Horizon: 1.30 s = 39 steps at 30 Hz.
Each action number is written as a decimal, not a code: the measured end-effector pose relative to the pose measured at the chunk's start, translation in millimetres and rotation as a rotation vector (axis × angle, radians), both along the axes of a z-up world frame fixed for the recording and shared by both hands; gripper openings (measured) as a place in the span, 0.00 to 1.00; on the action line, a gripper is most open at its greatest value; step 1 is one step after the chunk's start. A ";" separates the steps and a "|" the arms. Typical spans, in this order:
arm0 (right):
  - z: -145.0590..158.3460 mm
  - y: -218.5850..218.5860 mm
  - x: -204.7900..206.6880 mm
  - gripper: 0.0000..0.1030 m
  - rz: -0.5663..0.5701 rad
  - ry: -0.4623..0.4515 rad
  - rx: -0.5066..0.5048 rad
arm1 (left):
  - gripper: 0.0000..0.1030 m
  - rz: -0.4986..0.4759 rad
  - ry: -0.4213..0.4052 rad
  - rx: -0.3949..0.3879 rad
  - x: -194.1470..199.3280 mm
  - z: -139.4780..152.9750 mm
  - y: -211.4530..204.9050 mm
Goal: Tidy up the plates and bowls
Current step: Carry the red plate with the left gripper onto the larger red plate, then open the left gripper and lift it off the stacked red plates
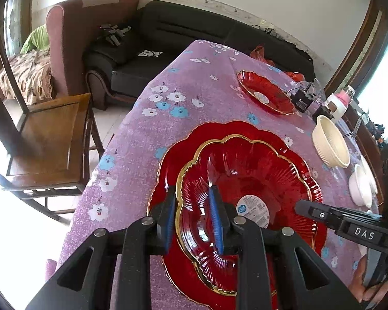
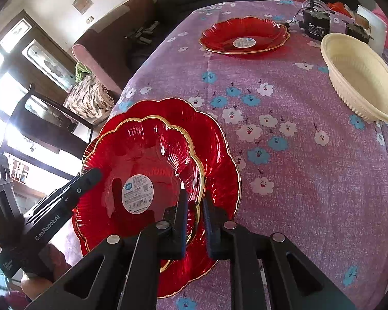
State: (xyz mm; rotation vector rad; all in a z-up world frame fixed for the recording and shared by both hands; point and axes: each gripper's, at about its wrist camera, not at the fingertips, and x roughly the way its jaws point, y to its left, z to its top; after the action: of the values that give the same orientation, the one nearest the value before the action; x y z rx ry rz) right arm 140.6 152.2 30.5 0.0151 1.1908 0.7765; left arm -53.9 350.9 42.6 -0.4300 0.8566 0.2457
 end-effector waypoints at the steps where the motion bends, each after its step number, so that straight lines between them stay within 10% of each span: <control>1: 0.7 -0.8 -0.6 0.14 -0.001 -0.002 0.001 | 0.24 -0.003 -0.001 -0.004 -0.5 0.7 0.2; 21: 27.8 -30.6 -2.6 0.44 -0.044 -0.093 0.041 | 0.43 0.087 -0.047 0.044 -5.1 23.5 15.1; 27: 2.2 -57.3 21.7 0.44 -0.107 0.037 0.109 | 0.43 0.127 -0.014 -0.058 0.5 -0.4 49.1; 35: -14.1 -49.0 23.8 0.16 -0.090 0.098 0.159 | 0.11 0.036 -0.005 -0.073 14.5 -12.3 37.4; 39: -16.4 -44.9 18.5 0.12 -0.091 0.091 0.163 | 0.10 0.016 0.004 -0.059 15.7 -17.1 26.7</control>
State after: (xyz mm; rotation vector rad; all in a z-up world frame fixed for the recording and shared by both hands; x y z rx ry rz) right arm 159.1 107.3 14.1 0.2396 1.2016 0.7973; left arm -38.1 377.6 25.4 -0.4919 0.8659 0.2363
